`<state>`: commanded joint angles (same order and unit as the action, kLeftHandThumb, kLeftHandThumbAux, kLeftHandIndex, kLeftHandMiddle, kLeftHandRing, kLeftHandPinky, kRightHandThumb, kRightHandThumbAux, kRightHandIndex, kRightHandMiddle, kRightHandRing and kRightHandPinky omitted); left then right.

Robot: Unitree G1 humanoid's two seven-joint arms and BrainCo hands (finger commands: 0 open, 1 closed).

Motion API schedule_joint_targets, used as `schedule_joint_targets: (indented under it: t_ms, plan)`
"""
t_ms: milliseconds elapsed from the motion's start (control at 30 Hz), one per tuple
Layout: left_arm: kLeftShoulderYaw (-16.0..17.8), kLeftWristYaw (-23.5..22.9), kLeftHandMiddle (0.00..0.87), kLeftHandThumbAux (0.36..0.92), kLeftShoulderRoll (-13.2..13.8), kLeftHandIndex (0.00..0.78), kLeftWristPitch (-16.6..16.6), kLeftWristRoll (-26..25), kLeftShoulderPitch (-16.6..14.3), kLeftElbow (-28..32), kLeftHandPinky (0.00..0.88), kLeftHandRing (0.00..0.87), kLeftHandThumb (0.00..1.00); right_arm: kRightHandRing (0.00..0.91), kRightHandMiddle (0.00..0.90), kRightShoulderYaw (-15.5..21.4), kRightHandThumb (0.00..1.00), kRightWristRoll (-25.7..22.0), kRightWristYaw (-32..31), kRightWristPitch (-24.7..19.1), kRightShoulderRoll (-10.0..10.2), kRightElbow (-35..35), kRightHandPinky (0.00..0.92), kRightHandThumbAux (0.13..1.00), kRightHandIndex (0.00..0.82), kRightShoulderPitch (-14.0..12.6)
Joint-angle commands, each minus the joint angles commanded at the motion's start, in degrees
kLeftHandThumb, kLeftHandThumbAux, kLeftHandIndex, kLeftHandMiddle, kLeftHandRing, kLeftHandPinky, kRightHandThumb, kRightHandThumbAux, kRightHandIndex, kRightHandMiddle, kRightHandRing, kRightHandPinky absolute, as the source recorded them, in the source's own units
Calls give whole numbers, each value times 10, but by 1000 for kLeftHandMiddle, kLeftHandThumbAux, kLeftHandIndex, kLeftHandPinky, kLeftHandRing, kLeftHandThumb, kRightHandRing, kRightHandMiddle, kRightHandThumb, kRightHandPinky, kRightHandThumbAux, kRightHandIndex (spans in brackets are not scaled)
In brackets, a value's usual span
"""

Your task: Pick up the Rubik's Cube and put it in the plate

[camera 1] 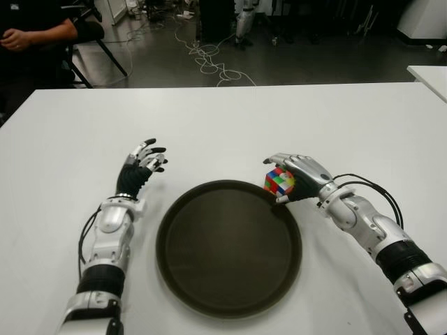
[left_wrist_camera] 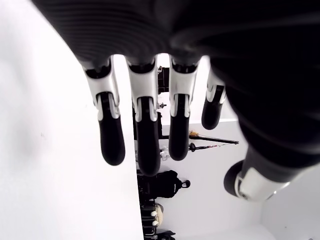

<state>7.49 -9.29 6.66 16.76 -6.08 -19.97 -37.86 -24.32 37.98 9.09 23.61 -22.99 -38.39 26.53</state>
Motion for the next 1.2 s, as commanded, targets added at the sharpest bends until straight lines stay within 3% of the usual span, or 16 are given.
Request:
schedule_joint_targets:
  t_ms: [633, 1000, 1200]
  plan:
    - [3, -6, 296, 636, 0, 171, -4, -6, 0, 1, 400, 361, 620, 677, 617, 7, 0, -4, 31, 2, 12, -21, 690, 753, 430, 4]
    - [3, 0, 294, 627, 0, 170, -3, -2, 1, 0, 401, 353, 616, 612, 552, 7, 0, -1, 44, 1, 12, -24, 599, 777, 404, 6]
    - [0, 3, 296, 626, 1, 167, 0, 4, 1, 2, 403, 364, 608, 594, 536, 8, 0, -4, 45, 0, 13, -32, 596, 781, 395, 9]
